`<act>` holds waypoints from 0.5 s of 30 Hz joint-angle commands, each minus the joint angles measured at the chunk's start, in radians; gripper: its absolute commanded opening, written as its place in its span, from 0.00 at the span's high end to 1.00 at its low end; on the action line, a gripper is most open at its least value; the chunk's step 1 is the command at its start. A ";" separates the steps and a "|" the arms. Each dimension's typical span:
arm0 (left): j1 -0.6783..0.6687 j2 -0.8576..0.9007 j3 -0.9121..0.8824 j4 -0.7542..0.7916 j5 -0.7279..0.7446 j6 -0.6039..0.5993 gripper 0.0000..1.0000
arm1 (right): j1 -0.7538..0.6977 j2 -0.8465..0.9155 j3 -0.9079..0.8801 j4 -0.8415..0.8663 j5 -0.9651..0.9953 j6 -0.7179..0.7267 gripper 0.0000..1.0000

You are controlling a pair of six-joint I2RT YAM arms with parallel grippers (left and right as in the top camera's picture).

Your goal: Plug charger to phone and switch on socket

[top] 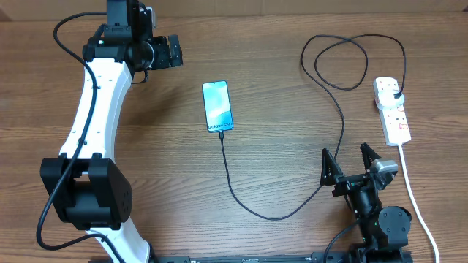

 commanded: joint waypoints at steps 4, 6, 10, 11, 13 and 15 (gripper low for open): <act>-0.002 -0.010 0.000 0.003 -0.006 0.012 0.00 | 0.003 -0.011 -0.011 0.005 0.001 -0.011 0.00; -0.002 -0.021 -0.001 0.003 -0.007 0.012 0.00 | 0.003 -0.011 -0.011 0.005 0.001 -0.011 0.00; -0.002 -0.076 -0.032 0.003 -0.006 0.012 0.00 | 0.003 -0.011 -0.011 0.005 0.001 -0.011 0.00; -0.002 -0.110 -0.058 0.003 -0.006 0.012 0.00 | 0.003 -0.011 -0.011 0.005 0.001 -0.011 0.00; -0.002 -0.156 -0.093 0.003 -0.006 0.012 0.01 | 0.003 -0.011 -0.011 0.005 0.001 -0.011 0.00; -0.002 -0.199 -0.124 0.003 -0.006 0.012 0.00 | 0.003 -0.011 -0.011 0.005 0.001 -0.011 0.00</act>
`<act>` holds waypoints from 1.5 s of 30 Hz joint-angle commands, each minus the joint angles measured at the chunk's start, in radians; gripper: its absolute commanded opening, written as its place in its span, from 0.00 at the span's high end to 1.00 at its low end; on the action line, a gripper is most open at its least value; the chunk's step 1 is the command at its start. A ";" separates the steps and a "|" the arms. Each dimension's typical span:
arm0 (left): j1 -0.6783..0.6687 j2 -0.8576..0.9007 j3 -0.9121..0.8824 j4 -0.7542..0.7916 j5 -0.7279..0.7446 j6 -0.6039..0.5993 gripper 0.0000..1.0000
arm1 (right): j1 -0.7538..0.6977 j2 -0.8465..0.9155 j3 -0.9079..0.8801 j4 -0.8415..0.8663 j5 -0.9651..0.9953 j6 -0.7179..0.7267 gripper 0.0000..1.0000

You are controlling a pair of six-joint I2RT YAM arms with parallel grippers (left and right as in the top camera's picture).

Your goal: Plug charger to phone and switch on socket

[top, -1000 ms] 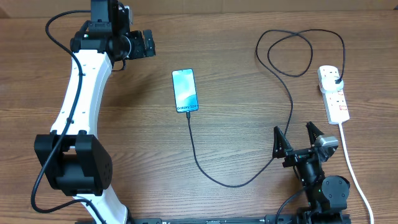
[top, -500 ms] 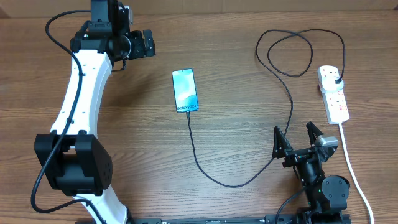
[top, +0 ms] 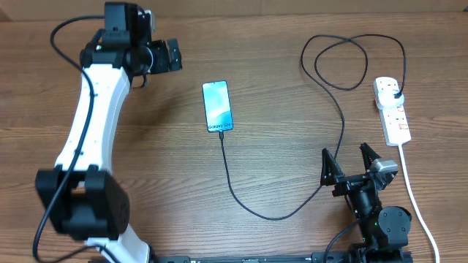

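A phone with a lit blue screen lies face up in the middle of the table. A black charger cable runs from its near end in a curve and loops up to a black plug in the white power strip at the right. My left gripper is at the far left, away from the phone; its fingers look close together with nothing between them. Near the front edge on the right, my right gripper stands open and empty, close to the cable.
The power strip's white lead runs down the right side past my right arm. The left arm's white link stretches along the left of the table. Bare wood lies between the phone and the strip.
My left arm has shifted slightly to the left and back, its gripper a little further from the phone. The right arm, phone, cable and strip are unchanged.
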 commanded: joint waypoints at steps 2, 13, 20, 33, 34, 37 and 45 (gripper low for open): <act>-0.002 -0.150 -0.070 0.005 -0.012 0.015 0.00 | 0.003 -0.011 -0.011 0.005 0.001 -0.011 0.00; -0.002 -0.401 -0.300 0.005 -0.200 0.031 0.00 | 0.003 -0.011 -0.011 0.005 0.001 -0.011 0.00; -0.002 -0.640 -0.488 0.000 -0.248 0.030 0.01 | 0.003 -0.011 -0.011 0.005 0.001 -0.011 0.00; -0.002 -1.037 -0.639 -0.180 -0.219 0.028 0.00 | 0.003 -0.011 -0.011 0.005 0.001 -0.011 0.00; 0.000 -1.046 -0.645 -0.180 -0.210 0.028 0.00 | 0.003 -0.011 -0.011 0.005 0.001 -0.011 0.00; 0.000 -1.094 -0.674 -0.161 -0.207 0.027 0.01 | 0.003 -0.011 -0.011 0.005 0.001 -0.011 0.00; 0.000 -1.321 -0.893 -0.016 -0.207 0.055 0.00 | 0.003 -0.011 -0.011 0.005 0.001 -0.011 0.00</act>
